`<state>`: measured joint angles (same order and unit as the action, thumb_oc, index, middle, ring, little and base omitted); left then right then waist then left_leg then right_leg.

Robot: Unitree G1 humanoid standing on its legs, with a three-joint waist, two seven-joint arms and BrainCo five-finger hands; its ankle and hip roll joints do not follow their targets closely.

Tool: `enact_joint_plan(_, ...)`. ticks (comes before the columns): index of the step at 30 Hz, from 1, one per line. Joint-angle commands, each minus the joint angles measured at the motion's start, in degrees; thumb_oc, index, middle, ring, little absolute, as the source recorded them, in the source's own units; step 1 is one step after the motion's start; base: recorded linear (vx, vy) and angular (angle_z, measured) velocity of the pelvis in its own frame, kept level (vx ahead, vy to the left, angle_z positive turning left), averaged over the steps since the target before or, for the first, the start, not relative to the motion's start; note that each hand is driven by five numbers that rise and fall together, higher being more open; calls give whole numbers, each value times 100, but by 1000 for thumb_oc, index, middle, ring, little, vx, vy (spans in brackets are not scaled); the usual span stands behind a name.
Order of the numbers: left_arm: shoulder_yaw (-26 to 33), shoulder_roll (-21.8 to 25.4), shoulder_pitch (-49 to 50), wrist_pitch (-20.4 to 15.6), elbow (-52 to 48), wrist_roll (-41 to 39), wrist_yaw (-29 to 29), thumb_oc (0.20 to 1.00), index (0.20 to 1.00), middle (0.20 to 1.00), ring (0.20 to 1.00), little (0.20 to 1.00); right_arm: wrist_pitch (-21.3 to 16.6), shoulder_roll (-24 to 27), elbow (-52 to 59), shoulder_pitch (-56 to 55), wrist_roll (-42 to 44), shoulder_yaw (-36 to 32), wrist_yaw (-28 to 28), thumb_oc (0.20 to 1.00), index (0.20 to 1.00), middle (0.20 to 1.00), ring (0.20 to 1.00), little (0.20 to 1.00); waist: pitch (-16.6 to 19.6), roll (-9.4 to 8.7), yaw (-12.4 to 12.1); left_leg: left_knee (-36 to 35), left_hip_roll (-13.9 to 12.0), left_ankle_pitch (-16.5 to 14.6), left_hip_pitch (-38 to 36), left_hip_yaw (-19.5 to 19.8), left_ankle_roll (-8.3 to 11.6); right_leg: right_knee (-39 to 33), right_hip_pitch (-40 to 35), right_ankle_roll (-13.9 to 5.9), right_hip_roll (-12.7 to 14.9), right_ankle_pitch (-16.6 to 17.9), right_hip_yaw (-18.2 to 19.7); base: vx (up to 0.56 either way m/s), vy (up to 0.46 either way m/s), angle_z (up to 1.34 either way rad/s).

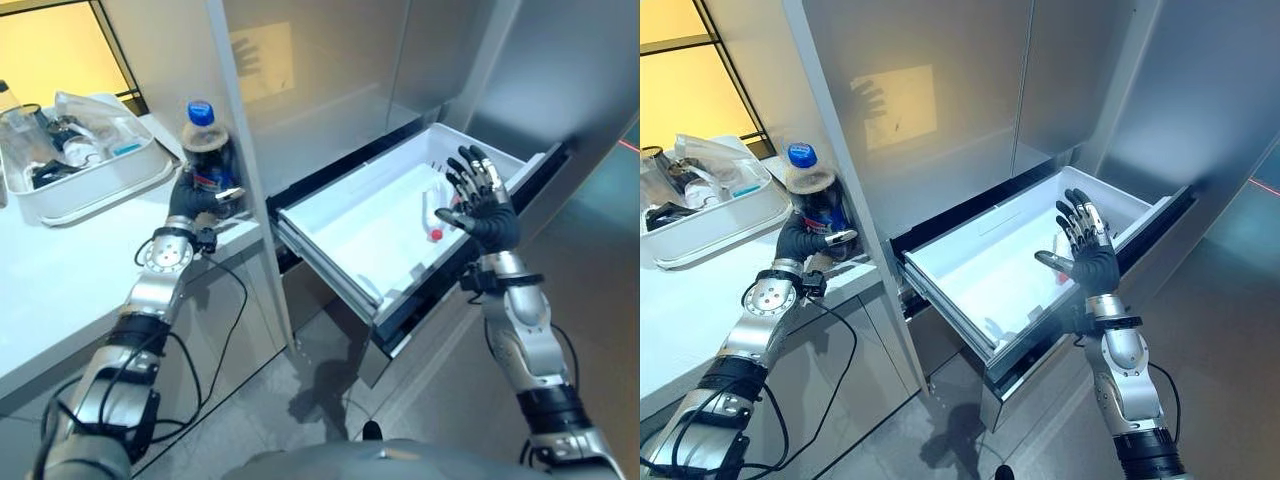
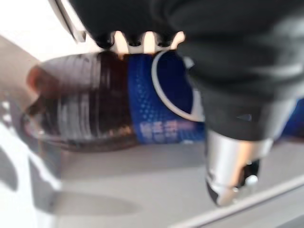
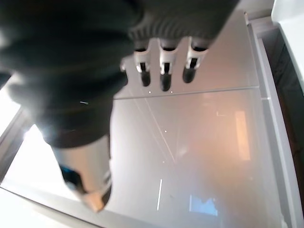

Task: Take the drinks into the refrigerator

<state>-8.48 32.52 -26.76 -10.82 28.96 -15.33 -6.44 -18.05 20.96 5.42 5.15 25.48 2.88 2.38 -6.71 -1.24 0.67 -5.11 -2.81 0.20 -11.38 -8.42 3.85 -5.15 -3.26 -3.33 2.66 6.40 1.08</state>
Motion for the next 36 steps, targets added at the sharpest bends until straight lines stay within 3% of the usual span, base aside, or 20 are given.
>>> enact_joint_plan(1, -223, -58, -1088, -146, 536, 372, -80, 1000, 1000, 1000, 1000, 1000, -189, 149, 740, 216, 270, -219, 110, 1000, 1000, 1000, 1000, 1000, -101, 79, 39, 11, 158, -446, -80, 349, -214, 738, -113, -302, 32, -607, -200, 0, 0, 0)
enact_joint_plan(10, -485, -385, -1195, -74, 758, 591, -67, 1000, 1000, 1000, 1000, 1000, -151, 159, 844, 208, 342, -126, 157, 1000, 1000, 1000, 1000, 1000, -114, 110, 93, 11, 147, -421, -53, 318, -201, 720, -88, -296, 16, -593, -167, 0, 0, 0)
enact_joint_plan(11, -501, -410, -1156, -73, 770, 582, -25, 752, 752, 752, 752, 752, -146, 153, 852, 195, 343, -132, 174, 1000, 1000, 1000, 1000, 1000, -112, 116, 105, 11, 148, -422, -54, 310, -198, 722, -88, -295, 11, -594, -157, 0, 0, 0)
enact_joint_plan(12, -508, -438, -1127, -79, 778, 580, -15, 379, 379, 379, 379, 379, -146, 151, 860, 196, 349, -134, 180, 1000, 1000, 1000, 1000, 1000, -113, 124, 115, 11, 145, -420, -52, 306, -198, 728, -84, -292, 5, -597, -151, 0, 0, 0)
enact_joint_plan(13, -503, -463, -1103, -78, 773, 556, -8, 200, 200, 200, 200, 200, -146, 138, 868, 196, 364, -131, 191, 1000, 1000, 1000, 1000, 1000, -117, 130, 122, 11, 145, -421, -52, 301, -198, 734, -79, -285, 0, -597, -145, 0, 0, 0)
enact_joint_plan(31, -259, -496, -637, -127, 706, 629, -11, 200, 200, 200, 200, 200, -139, 75, 880, 101, 375, -118, 275, 1000, 1000, 1000, 1000, 1000, -75, 167, 110, 11, 115, -394, -71, 330, -161, 791, -86, -251, -15, -610, -218, 0, 0, 0)
enact_joint_plan(36, -139, -475, -386, -245, 244, 253, 124, 200, 200, 200, 200, 200, -107, 115, 848, 129, 302, -146, 287, 1000, 1000, 1000, 1000, 1000, -65, 184, 58, 11, 132, -387, -62, 362, -166, 799, -93, -245, 8, -605, -269, 0, 0, 0)
